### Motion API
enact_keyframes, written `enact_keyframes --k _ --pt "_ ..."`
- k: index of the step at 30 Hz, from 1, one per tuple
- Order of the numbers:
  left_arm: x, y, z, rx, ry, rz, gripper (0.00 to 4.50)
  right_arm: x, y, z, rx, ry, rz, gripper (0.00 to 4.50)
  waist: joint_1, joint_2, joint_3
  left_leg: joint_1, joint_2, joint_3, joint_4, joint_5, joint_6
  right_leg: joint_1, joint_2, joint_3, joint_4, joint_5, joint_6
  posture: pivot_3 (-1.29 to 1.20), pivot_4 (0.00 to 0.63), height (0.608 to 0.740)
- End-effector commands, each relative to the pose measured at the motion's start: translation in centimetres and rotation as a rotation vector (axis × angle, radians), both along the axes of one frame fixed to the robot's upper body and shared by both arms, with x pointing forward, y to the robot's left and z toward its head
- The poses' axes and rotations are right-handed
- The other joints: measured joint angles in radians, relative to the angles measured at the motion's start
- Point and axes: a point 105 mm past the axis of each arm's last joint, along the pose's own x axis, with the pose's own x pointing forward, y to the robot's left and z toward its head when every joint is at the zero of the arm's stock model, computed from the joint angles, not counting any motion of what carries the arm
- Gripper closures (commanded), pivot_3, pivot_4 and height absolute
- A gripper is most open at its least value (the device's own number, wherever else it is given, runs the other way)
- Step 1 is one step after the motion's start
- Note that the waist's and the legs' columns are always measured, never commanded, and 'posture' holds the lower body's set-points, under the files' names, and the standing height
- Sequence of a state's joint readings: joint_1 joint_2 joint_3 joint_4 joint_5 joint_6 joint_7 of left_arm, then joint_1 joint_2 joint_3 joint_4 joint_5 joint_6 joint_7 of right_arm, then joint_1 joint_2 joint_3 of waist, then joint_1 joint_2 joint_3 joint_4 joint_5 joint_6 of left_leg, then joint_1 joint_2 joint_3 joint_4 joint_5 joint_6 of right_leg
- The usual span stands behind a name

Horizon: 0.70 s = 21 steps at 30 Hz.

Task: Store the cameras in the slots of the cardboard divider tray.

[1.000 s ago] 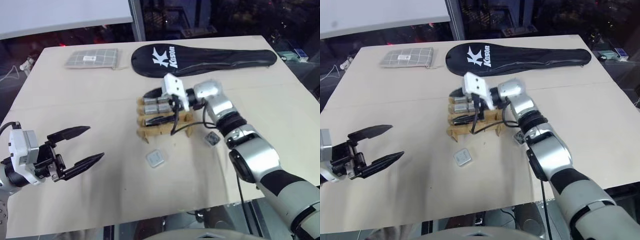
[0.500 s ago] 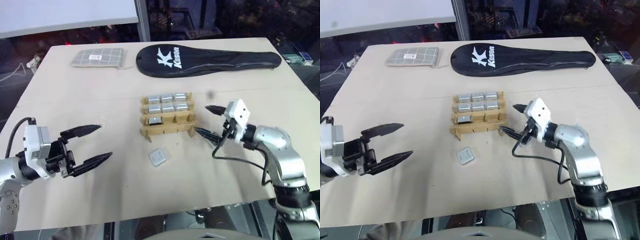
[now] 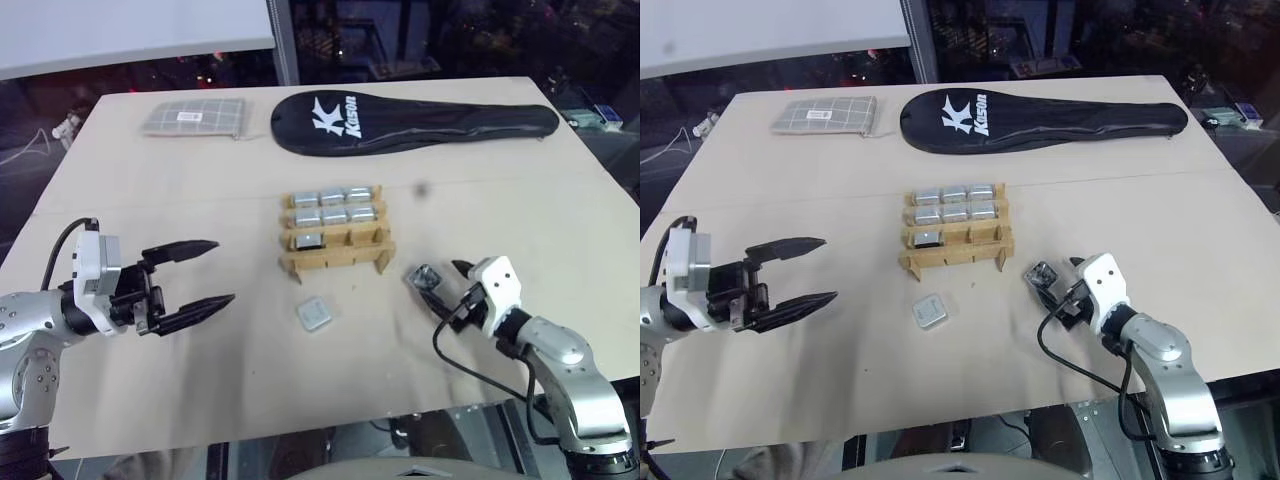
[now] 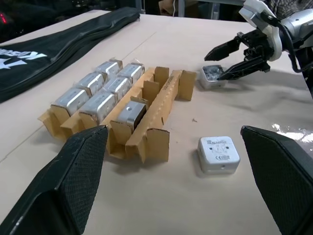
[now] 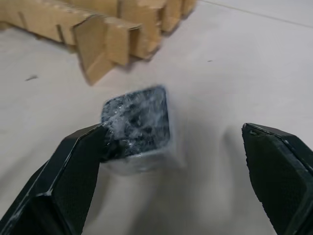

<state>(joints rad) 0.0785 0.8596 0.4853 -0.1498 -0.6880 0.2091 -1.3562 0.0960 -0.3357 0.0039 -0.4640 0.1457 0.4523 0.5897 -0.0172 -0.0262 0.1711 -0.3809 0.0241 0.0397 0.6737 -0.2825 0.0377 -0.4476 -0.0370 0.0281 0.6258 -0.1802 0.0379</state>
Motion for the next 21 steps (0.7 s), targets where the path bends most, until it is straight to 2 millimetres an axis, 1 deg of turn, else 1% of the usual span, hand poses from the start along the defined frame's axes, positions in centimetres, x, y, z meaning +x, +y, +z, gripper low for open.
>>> enact_keyframes --k 1,6,10,15,16,18,20,21 --pt "-0.1 -0.1 0.7 0.027 -0.025 -0.011 0.0 0.0 0.8 0.7 0.009 -0.04 0.039 0.04 0.0 0.0 0.0 0.0 0.0 0.0 0.0 0.0 0.0 0.0 0.0 0.0 0.0 0.0 0.0 0.0 0.15 0.74" --pt "-0.1 0.0 0.8 0.032 -0.027 -0.008 0.0 -0.4 2.1 0.5 -0.014 -0.059 0.123 0.04 0.001 0.0 0.0 -0.001 0.0 0.0 0.0 0.0 0.0 0.0 0.0 0.0 0.0 0.0 0.0 0.0 0.15 0.74" --pt "-0.2 0.1 0.9 0.034 -0.026 -0.002 0.0 0.1 2.0 0.2 -0.034 -0.07 0.115 0.04 0.001 0.0 0.0 0.0 0.0 0.0 0.0 0.0 0.0 0.0 0.0 0.0 0.0 0.0 0.0 0.0 0.15 0.74" --pt "-0.2 0.1 0.9 0.038 -0.026 0.001 0.0 0.7 1.8 0.3 -0.003 -0.073 0.077 0.04 0.001 0.0 0.0 0.0 0.0 0.0 0.0 0.0 0.0 0.0 0.0 0.0 0.0 0.0 0.0 0.0 0.15 0.74" --pt "-0.1 0.1 0.9 0.042 -0.027 0.004 0.0 0.9 1.8 0.4 0.003 -0.074 0.067 0.27 0.001 0.0 0.0 -0.001 0.0 0.0 0.0 0.0 0.0 0.0 0.0 0.0 0.0 0.0 0.0 0.0 0.15 0.74" --pt "-0.1 0.2 0.9 0.045 -0.026 0.006 0.0 0.9 1.8 0.4 0.0 -0.078 0.067 0.88 0.001 0.0 0.0 -0.001 0.0 0.0 0.0 0.0 0.0 0.0 0.0 0.0 0.0 0.0 0.0 0.0 0.15 0.74" --pt "-0.1 0.2 0.9 0.043 -0.025 0.005 0.0 0.8 1.6 0.3 -0.007 -0.082 0.066 1.78 0.001 0.0 0.0 -0.001 0.0 0.0 0.0 0.0 0.0 0.0 0.0 0.0 0.0 0.0 0.0 0.0 0.15 0.74" --pt "-0.1 0.2 0.9 0.043 -0.025 0.005 0.0 0.8 1.6 0.4 -0.004 -0.083 0.059 2.35 0.001 0.0 0.0 -0.001 0.0 0.0 0.0 0.0 0.0 0.0 0.0 0.0 0.0 0.0 0.0 0.0 0.15 0.74"
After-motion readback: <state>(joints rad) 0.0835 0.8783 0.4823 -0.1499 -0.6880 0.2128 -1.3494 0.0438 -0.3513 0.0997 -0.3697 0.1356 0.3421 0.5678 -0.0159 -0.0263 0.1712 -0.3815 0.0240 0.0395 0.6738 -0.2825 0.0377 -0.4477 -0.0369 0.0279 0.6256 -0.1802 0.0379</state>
